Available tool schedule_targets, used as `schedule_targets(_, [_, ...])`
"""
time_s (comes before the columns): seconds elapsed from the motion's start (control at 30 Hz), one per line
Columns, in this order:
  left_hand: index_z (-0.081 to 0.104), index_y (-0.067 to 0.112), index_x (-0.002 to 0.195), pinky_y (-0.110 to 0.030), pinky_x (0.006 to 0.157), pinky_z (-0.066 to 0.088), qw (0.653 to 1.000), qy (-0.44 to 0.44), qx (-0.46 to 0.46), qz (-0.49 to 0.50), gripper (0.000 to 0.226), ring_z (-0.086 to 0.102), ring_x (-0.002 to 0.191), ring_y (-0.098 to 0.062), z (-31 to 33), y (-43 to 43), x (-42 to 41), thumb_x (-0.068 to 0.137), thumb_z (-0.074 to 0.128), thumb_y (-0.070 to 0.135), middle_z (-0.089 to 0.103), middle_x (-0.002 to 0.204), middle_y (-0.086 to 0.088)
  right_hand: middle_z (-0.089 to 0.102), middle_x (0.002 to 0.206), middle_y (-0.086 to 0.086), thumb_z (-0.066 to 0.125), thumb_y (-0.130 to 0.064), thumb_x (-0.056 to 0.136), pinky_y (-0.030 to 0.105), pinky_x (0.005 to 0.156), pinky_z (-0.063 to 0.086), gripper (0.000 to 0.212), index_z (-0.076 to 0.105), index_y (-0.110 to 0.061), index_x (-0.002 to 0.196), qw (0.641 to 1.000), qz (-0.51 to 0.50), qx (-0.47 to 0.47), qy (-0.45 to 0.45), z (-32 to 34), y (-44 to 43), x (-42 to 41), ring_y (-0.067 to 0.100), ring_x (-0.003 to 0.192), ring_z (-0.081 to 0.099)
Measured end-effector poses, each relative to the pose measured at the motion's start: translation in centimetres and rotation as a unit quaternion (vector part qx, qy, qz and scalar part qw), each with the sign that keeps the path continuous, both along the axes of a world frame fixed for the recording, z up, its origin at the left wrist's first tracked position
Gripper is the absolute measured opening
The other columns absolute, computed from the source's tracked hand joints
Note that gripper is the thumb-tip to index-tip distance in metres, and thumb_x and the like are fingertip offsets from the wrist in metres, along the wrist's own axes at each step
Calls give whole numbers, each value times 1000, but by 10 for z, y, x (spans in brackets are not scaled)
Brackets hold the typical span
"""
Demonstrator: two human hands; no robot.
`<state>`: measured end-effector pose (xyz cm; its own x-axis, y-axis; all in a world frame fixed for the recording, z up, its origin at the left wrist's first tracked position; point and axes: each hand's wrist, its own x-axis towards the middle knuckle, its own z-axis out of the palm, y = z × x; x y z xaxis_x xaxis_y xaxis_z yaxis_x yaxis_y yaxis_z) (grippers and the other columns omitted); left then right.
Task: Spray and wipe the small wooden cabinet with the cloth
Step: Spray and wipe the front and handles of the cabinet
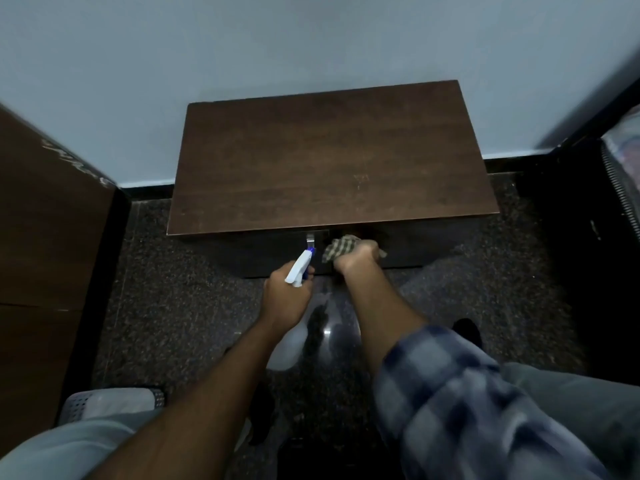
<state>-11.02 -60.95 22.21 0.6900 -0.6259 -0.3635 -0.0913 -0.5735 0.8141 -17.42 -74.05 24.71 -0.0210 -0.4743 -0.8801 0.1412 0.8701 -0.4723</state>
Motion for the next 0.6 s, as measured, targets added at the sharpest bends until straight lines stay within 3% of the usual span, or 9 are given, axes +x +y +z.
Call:
schedule_targets(0.03, [75, 15, 90, -40, 65, 54, 1000, 3, -1, 1, 17, 61, 63, -15, 1, 1, 0, 84, 66, 2, 70, 74, 2, 53, 141, 18, 49, -17, 102, 41, 91, 44, 31, 51, -2, 130, 990, -91, 60, -90, -1, -3, -3, 26, 101, 55])
schedule_targets(0.1, [74, 18, 91, -39, 65, 54, 1000, 8, -6, 1, 20, 62, 65, -17, 0, 1, -1, 85, 65, 1, 70, 76, 0, 48, 151, 16, 30, -24, 108, 44, 115, 35, 41, 52, -3, 135, 945, -208, 131, -214, 0, -17, 2, 33, 133, 50])
schedule_targets(0.17, [72, 28, 88, -40, 67, 55, 1000, 10, -8, -4, 30, 62, 66, -19, -2, -1, -3, 86, 64, -1, 70, 77, -1, 45, 153, 16, 26, -24, 107, 44, 122, 29, 48, 47, -4, 145, 932, -269, 139, -199, -4, -28, 16, 35, 141, 43])
schedule_targets(0.27, [69, 34, 84, -40, 64, 53, 1000, 25, -16, -6, 37, 62, 63, -20, -5, -1, -8, 84, 64, -3, 68, 72, 0, 55, 142, 18, 33, -24, 104, 47, 111, 44, 44, 51, -5, 139, 945, -237, 112, -193, 3, -24, 15, 37, 126, 57])
schedule_targets(0.33, [72, 25, 89, -40, 62, 52, 999, 41, -25, -6, 27, 62, 62, -20, -3, -1, -10, 83, 65, 0, 69, 72, -3, 65, 115, 22, 49, -16, 95, 48, 80, 58, 32, 59, 0, 121, 986, -109, 60, -111, 8, -12, 4, 34, 87, 65])
schedule_targets(0.37, [73, 22, 91, -40, 62, 52, 999, 44, -24, -6, 22, 62, 62, -20, 0, -2, -11, 82, 65, 4, 70, 72, -4, 66, 108, 22, 54, -14, 91, 48, 73, 59, 29, 59, 1, 115, 995, -56, 23, -81, 0, -7, 4, 31, 77, 63])
schedule_targets(0.43, [73, 22, 91, -39, 61, 50, 999, 48, -26, 1, 19, 60, 60, -20, 2, -4, -12, 81, 66, 8, 69, 70, -4, 65, 115, 21, 50, -18, 93, 51, 88, 57, 29, 59, -1, 115, 981, -121, 26, -147, -4, 0, -2, 32, 90, 65])
schedule_targets(0.5, [71, 24, 85, -37, 60, 48, 999, 44, -30, -3, 23, 58, 59, -19, 4, -9, -14, 84, 66, 1, 64, 65, -2, 63, 132, 16, 38, -25, 102, 43, 104, 49, 36, 61, -5, 121, 955, -242, 57, -163, -9, -22, 3, 30, 113, 63])
schedule_targets(0.6, [71, 25, 87, -35, 58, 48, 998, 51, -28, -24, 30, 57, 56, -17, 5, -19, -17, 85, 64, -4, 63, 62, 3, 50, 147, 10, 27, -33, 109, 39, 108, 41, 44, 53, -11, 137, 962, -243, 15, -121, -5, -40, 0, 30, 125, 54])
